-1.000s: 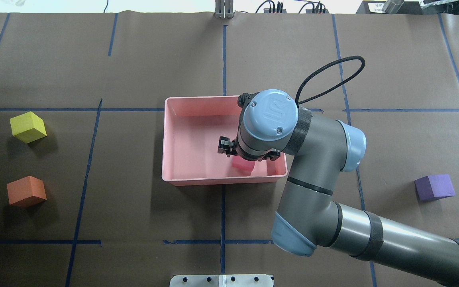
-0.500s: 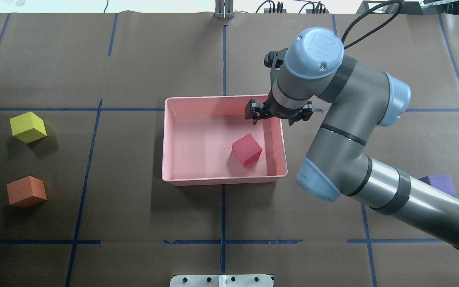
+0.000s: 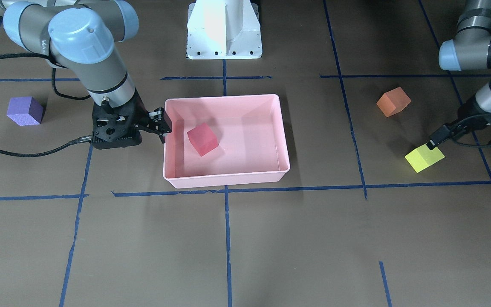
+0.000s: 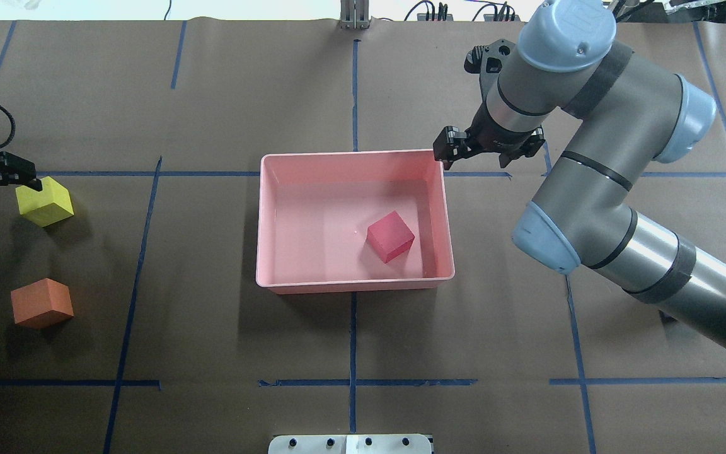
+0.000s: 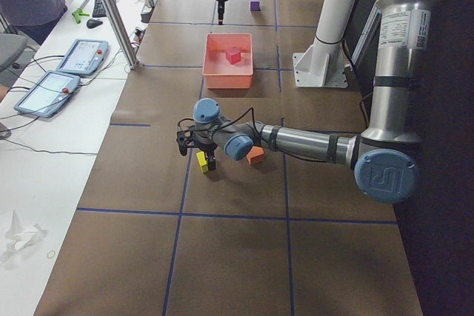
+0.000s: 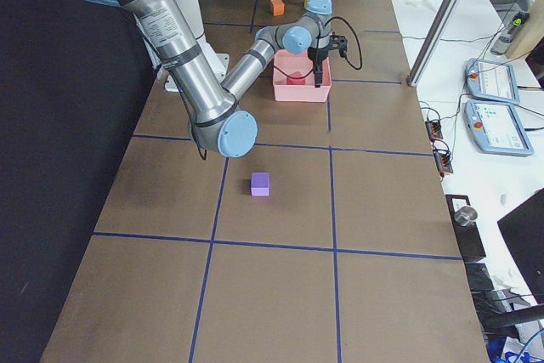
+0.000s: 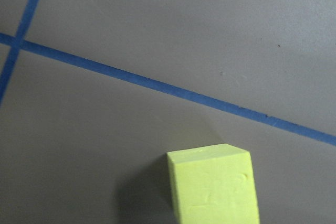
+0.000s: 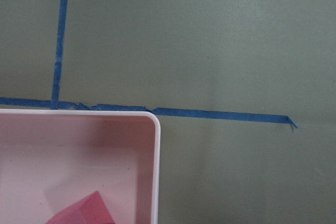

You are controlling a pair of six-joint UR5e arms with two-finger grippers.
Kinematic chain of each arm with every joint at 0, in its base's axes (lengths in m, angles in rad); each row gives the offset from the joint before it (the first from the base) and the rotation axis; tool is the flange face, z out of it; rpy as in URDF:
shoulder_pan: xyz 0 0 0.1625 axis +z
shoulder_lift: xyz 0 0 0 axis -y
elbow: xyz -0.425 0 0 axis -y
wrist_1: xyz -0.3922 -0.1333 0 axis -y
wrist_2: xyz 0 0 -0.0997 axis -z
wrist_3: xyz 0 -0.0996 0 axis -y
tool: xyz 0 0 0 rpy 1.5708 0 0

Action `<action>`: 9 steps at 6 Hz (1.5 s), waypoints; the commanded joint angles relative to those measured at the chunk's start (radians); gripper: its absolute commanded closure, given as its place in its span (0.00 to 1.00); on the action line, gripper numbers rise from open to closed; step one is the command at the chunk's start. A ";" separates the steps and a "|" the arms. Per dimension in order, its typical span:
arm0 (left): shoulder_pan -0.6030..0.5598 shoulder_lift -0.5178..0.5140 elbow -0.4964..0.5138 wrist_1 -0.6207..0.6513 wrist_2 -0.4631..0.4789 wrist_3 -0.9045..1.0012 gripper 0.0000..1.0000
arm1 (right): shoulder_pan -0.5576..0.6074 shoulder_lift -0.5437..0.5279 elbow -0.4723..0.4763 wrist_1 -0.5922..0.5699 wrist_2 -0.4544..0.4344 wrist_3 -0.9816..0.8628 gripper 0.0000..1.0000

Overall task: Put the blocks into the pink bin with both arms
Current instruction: 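Lift the right gripper out of the bin while the left gripper grasps the yellow cube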

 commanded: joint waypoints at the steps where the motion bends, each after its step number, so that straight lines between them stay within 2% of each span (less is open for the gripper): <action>1: 0.016 -0.060 0.078 -0.009 0.013 -0.011 0.00 | 0.006 -0.008 0.001 0.003 0.002 -0.011 0.00; 4: 0.090 -0.063 0.108 -0.004 0.027 -0.012 0.00 | 0.006 -0.034 0.010 0.008 -0.002 -0.011 0.00; 5: 0.095 -0.063 0.109 -0.005 0.071 -0.018 0.10 | 0.006 -0.037 0.012 0.008 -0.005 -0.011 0.00; 6: 0.096 -0.063 0.109 -0.004 0.072 -0.009 0.51 | 0.005 -0.037 0.018 0.008 -0.007 -0.011 0.00; 7: 0.095 -0.063 0.100 -0.004 0.072 -0.009 0.62 | 0.003 -0.037 0.027 0.008 -0.007 -0.009 0.00; 9: 0.084 -0.083 0.001 0.005 0.072 -0.011 0.63 | 0.005 -0.039 0.033 0.008 0.001 -0.011 0.00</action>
